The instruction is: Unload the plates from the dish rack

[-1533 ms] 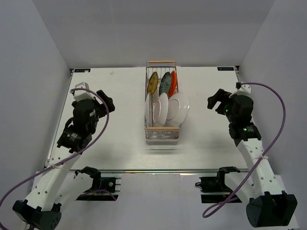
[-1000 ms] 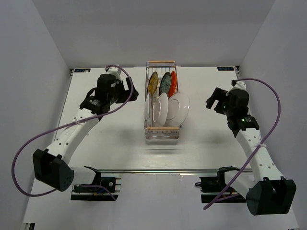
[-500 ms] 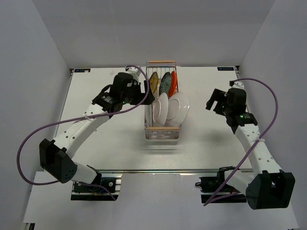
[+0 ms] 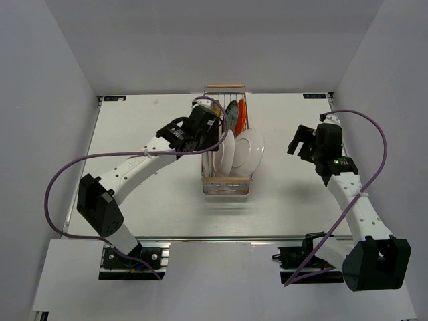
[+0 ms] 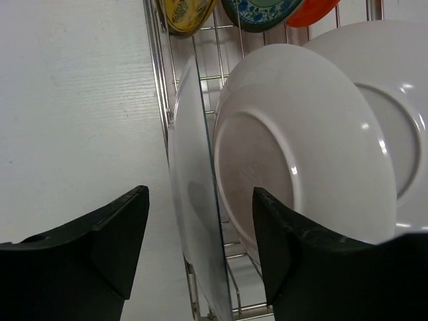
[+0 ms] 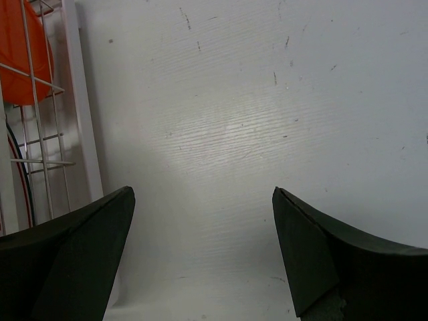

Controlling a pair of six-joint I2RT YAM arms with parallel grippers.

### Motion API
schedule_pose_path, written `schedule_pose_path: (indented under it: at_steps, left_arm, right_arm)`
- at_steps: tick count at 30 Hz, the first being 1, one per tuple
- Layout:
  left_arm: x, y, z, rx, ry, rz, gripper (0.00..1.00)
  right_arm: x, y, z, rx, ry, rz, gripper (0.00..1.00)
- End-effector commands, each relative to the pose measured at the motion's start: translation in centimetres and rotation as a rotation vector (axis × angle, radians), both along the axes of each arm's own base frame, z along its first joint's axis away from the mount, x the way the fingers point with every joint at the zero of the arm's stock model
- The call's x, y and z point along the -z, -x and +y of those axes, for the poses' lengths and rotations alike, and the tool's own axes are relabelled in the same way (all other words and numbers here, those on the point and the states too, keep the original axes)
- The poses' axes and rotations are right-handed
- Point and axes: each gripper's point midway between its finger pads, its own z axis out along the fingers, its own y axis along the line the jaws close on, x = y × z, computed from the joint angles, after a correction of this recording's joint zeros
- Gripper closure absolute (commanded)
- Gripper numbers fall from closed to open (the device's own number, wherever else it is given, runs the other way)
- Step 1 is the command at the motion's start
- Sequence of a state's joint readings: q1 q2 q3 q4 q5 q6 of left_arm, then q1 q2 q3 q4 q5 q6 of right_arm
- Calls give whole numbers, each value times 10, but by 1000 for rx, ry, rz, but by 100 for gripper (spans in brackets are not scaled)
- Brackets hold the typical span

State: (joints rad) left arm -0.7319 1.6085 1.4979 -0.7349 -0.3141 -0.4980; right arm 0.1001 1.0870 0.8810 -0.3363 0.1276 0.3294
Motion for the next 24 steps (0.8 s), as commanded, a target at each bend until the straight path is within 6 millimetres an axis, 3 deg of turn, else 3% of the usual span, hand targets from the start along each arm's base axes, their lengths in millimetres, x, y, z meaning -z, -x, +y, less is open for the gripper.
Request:
schedule_pose_path:
  at_steps: [1, 11, 24]
  left_arm:
    - [-18, 2, 1, -50, -44, -41, 28]
    - [-21, 7, -7, -112, -146, -61, 60]
    - [-26, 9, -7, -181, -231, -91, 86]
  right_arm:
    - [-14, -8, -2, 11, 11, -37, 11]
    - [-10, -9, -6, 26, 22, -21, 11]
    - [-11, -8, 2, -17, 0, -26, 11]
